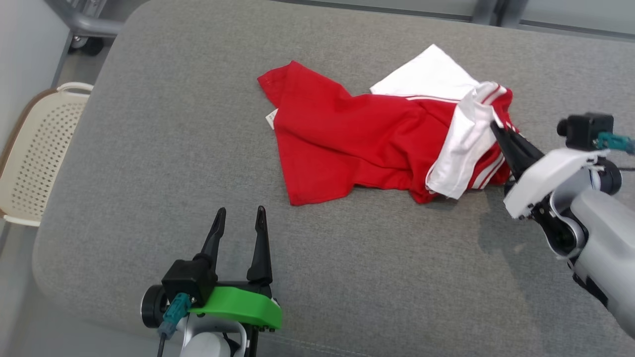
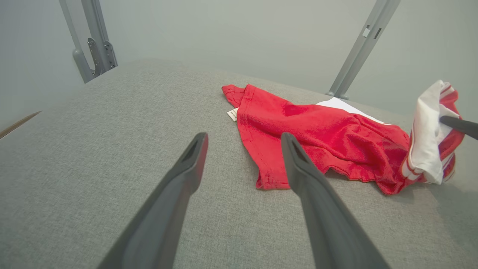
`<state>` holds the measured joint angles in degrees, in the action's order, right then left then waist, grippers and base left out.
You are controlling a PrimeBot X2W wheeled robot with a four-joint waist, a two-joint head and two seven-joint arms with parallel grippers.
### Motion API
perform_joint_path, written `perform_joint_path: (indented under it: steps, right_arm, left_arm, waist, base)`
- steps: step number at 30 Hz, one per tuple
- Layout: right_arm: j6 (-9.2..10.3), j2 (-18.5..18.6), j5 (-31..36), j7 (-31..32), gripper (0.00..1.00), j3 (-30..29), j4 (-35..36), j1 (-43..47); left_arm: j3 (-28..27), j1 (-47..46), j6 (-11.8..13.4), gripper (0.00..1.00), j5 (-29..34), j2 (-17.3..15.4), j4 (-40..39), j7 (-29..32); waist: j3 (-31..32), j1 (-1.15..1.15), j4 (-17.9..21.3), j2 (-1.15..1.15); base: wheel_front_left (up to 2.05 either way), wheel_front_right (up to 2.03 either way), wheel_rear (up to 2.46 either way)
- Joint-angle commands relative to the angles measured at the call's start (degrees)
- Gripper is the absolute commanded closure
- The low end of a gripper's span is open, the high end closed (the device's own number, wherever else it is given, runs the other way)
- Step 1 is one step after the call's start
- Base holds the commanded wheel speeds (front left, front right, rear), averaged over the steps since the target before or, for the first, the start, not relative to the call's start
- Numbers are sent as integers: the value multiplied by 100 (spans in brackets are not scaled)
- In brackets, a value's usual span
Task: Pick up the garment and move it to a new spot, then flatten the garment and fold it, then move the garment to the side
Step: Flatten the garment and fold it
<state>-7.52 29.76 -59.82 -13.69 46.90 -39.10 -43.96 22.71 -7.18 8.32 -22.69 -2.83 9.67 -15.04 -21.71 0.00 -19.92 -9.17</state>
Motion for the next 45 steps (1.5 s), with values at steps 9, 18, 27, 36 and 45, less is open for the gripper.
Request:
perform_joint_path:
  steps: [9,18,27,36,45]
  right_arm:
    - [3,400,-764,119,100,-695,1197,1988]
    - [4,-179,-159,60,56,-1146,1140,2757]
    - [4,-190,682,295,0,-1748,1042,3040]
    - [3,318,1259,993,0,-2932,2029,3319]
    - [3,284,1648,2591,0,-3144,2697,2627]
  left_arm:
    - [-139,151,-63,0,155,-20,5,-19]
    - [-258,54,-106,0,237,-36,60,-19]
    - [-325,125,-114,0,256,-34,57,-19]
    - [-304,193,-106,0,216,-24,21,-19]
    - [-234,26,-132,0,168,-17,-35,-19]
  waist:
    - [243,0,756,0]
    - [240,0,1098,0]
    - [364,0,1309,0]
    - [433,0,1329,0]
    - [343,0,1078,0]
  base:
    - [0,0,0]
    - [0,0,0]
    - [0,0,0]
    - [0,0,0]
    - [0,0,0]
